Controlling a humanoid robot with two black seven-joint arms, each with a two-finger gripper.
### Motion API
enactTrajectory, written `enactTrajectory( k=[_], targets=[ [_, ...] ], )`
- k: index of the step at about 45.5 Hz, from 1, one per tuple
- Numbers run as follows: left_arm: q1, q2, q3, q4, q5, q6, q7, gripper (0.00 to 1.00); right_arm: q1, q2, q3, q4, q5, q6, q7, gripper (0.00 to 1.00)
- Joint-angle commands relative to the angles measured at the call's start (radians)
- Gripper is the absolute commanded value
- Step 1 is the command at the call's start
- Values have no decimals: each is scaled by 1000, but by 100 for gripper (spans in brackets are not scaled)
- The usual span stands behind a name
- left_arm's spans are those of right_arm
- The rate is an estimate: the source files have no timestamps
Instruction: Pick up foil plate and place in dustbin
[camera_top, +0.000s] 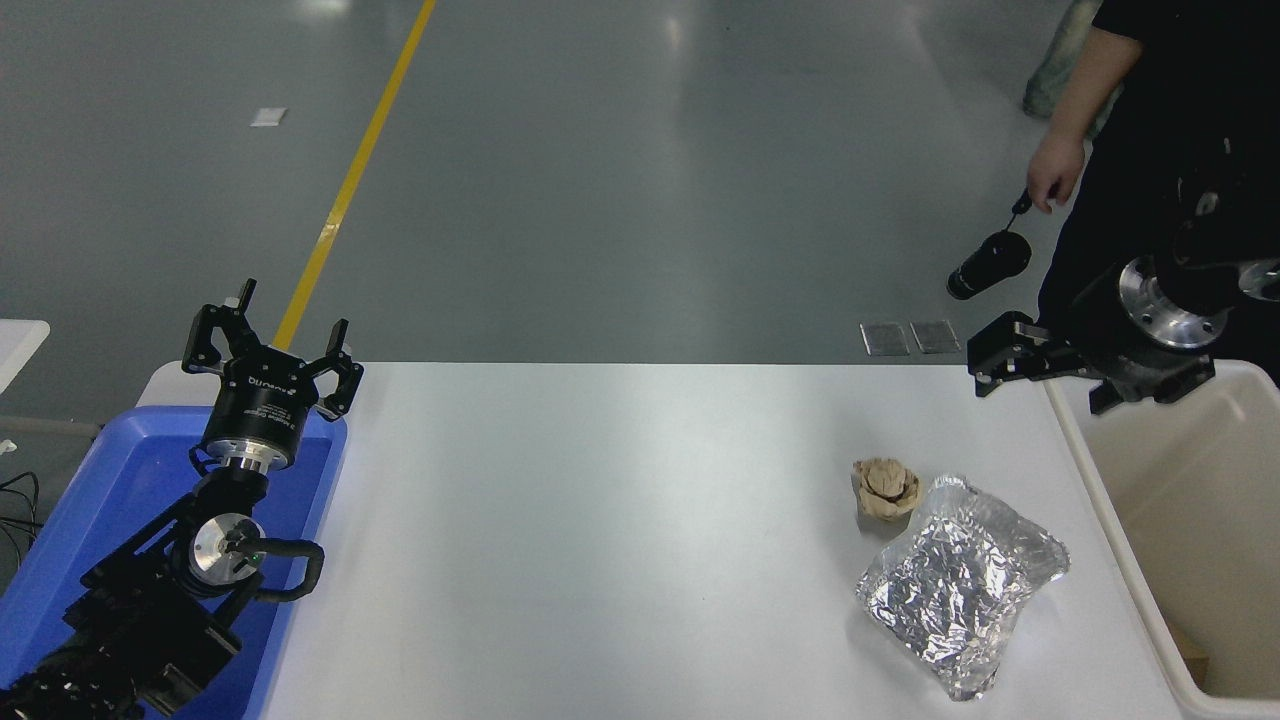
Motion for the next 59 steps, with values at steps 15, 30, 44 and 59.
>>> enactTrajectory(
  k=[15,30,44,59],
  targets=[
    [-1,0,0,0,0,0,0,98,-298,-152,58,-7,10,-162,0,100],
    [-1,0,0,0,0,0,0,98,-542,-170,183,-38,11,-335,0,100],
    [-1,0,0,0,0,0,0,98,-624,-196,297,-72,11,-349,0,100],
    [-1,0,0,0,0,0,0,98,-746,-195,372,-124,14,-429,0,100]
  ],
)
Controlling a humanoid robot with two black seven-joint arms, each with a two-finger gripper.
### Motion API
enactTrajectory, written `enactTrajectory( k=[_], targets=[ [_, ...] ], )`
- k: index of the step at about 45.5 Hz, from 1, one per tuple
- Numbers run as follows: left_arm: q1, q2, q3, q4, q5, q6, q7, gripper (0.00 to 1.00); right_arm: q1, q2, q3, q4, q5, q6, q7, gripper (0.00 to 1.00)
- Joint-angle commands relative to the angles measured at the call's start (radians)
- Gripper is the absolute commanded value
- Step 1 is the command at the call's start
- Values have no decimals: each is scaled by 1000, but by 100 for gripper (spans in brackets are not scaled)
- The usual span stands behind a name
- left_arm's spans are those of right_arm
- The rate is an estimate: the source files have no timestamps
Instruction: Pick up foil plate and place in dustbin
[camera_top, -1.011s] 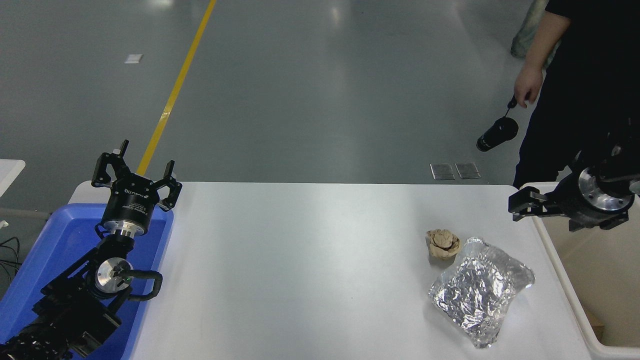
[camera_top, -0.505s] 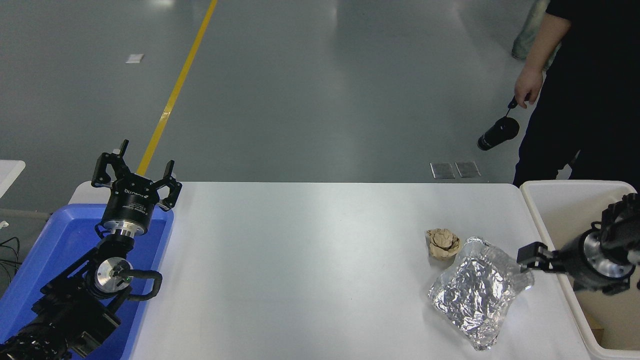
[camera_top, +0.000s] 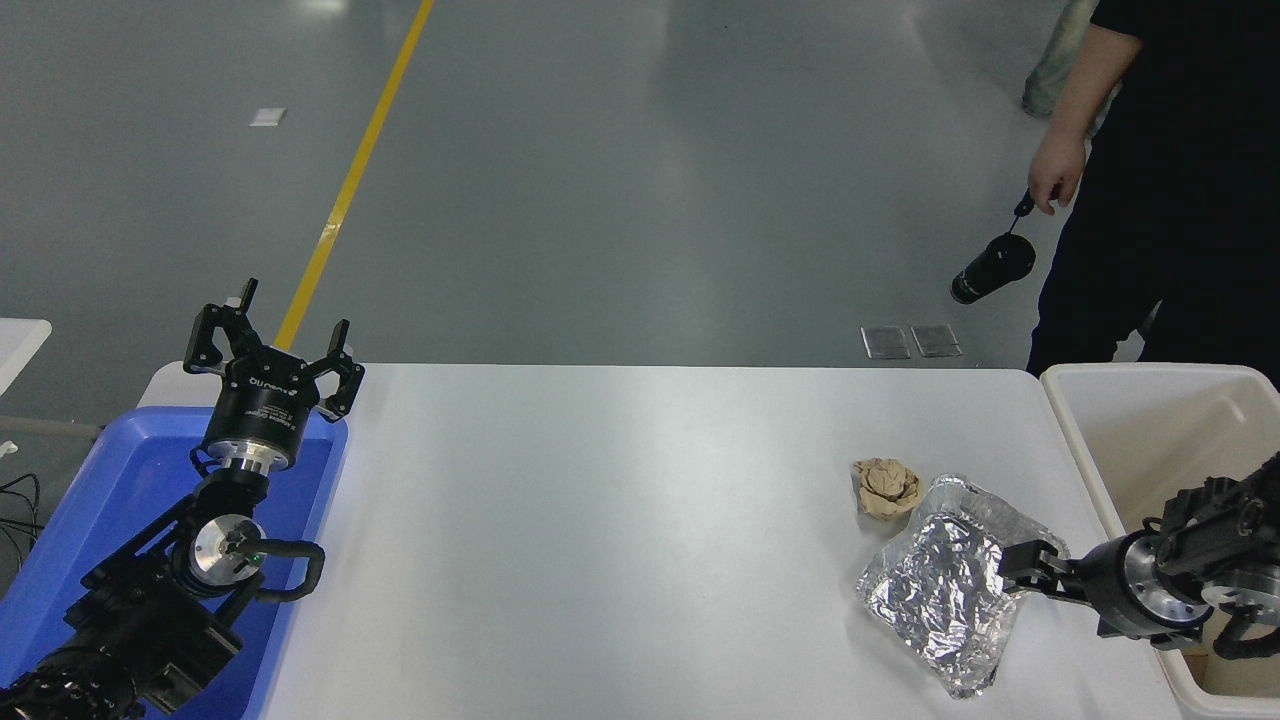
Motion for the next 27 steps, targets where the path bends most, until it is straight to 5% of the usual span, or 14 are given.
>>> enactTrajectory(
  k=[1,18,27],
  targets=[
    [0,0,0,0,0,-2,0,98,-97,-3,68,-39,2,-55,0,100],
    [0,0,0,0,0,0,0,98,-166,6,91,-87,-1,-161,1,85],
    [0,0,0,0,0,0,0,98,-197,43,89,-104,-1,-189,1,58]
  ],
)
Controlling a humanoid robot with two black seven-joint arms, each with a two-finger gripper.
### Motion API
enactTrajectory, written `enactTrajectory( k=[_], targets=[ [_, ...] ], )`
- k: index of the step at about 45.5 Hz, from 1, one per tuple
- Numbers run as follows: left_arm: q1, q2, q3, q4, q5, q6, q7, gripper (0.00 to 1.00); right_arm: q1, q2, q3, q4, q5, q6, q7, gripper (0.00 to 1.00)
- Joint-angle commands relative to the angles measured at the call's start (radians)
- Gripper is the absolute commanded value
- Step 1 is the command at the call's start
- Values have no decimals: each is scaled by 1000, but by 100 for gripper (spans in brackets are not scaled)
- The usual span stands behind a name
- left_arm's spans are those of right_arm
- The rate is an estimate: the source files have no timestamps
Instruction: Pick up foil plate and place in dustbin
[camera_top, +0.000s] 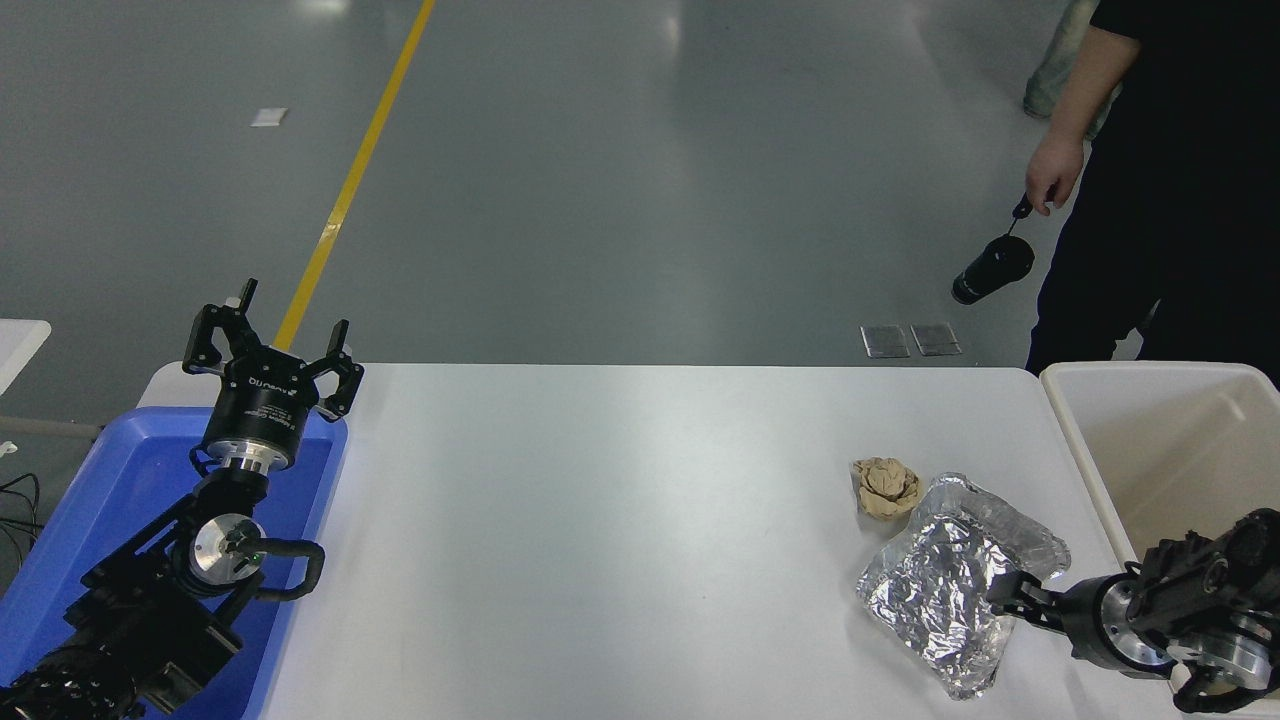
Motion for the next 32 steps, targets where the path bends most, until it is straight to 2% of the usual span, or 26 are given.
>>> enactTrajectory(
  k=[1,2,3,4,5,7,32],
  targets=[
    [0,0,0,0,0,0,0,98,-39,34,5,-24,-1,-40,1,54],
    [0,0,0,-1,0,0,0,98,-40,36,5,-24,-1,-40,1,48],
    [0,0,0,-1,0,0,0,98,-40,36,5,-24,-1,-40,1,38],
    [0,0,0,0,0,-1,0,98,-42,37,5,-24,2,-40,2,21],
    [0,0,0,0,0,-1,0,98,-43,37,5,-24,-1,-40,4,10],
    [0,0,0,0,0,0,0,98,-45,37,5,-24,-1,-40,4,0],
    [0,0,2,-1,0,-1,2,98,-4,20,-24,-21,-1,-40,5,0]
  ],
)
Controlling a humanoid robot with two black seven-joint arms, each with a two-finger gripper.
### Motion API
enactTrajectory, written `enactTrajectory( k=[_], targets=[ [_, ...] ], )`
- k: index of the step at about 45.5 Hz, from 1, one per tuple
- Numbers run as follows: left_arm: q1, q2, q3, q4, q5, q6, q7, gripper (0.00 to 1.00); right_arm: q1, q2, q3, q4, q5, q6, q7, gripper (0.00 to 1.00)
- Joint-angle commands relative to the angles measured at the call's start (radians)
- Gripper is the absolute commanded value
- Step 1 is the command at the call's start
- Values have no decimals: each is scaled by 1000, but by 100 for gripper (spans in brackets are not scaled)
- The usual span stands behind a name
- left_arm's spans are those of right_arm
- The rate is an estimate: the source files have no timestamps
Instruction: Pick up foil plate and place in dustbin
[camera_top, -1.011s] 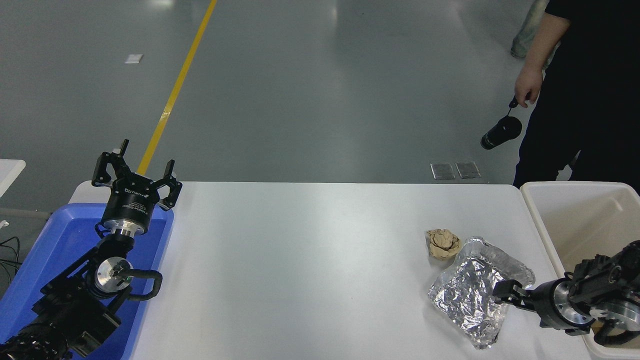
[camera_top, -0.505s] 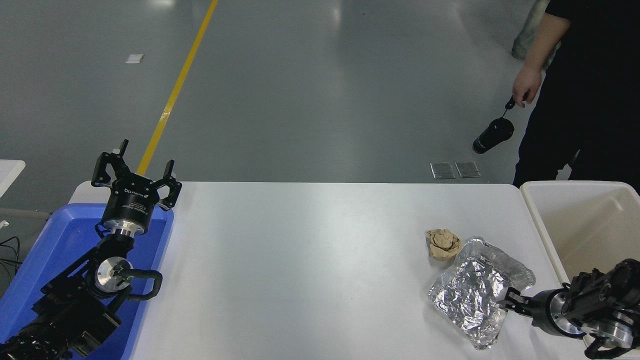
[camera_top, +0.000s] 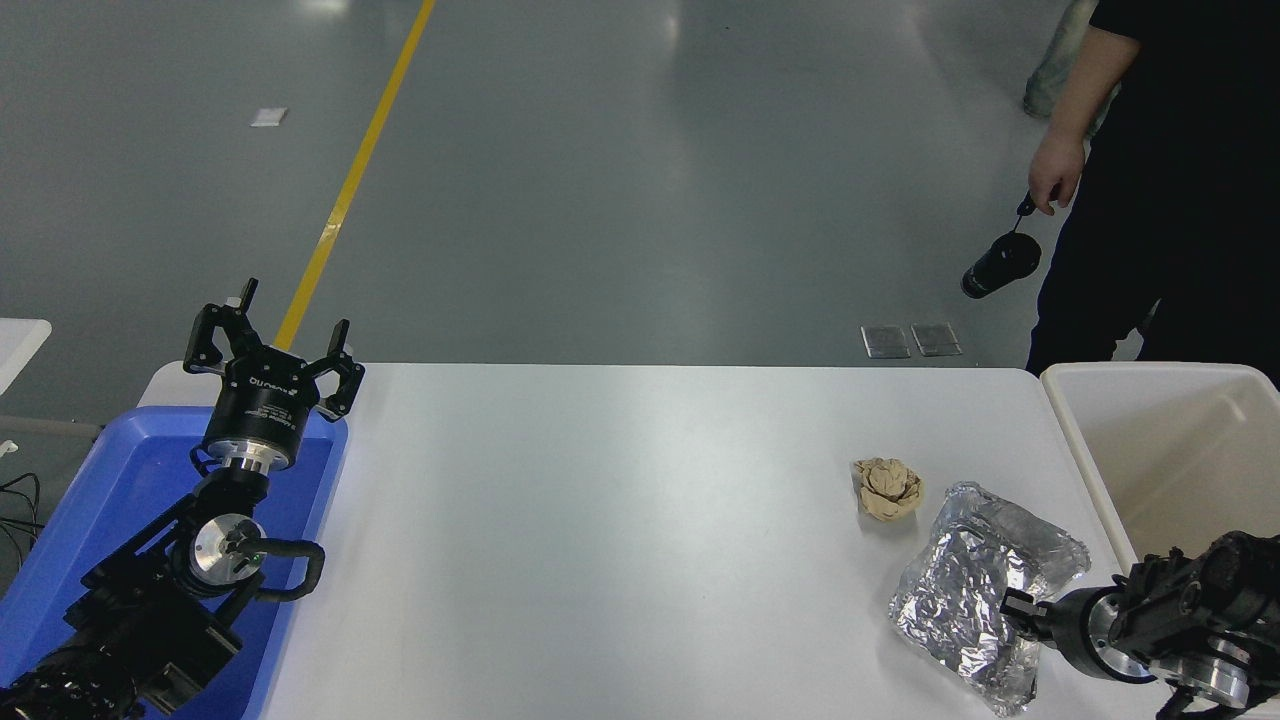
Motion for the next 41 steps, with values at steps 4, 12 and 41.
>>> enactTrajectory(
  k=[4,12,41],
  targets=[
    [0,0,0,0,0,0,1,98,70,-33,-54,5,-2,6,1,0],
    [0,0,0,0,0,0,1,98,214,-81,-162,7,-7,46,5,0],
    [0,0,0,0,0,0,1,98,823,-242,-279,50,-100,517,5,0]
  ],
)
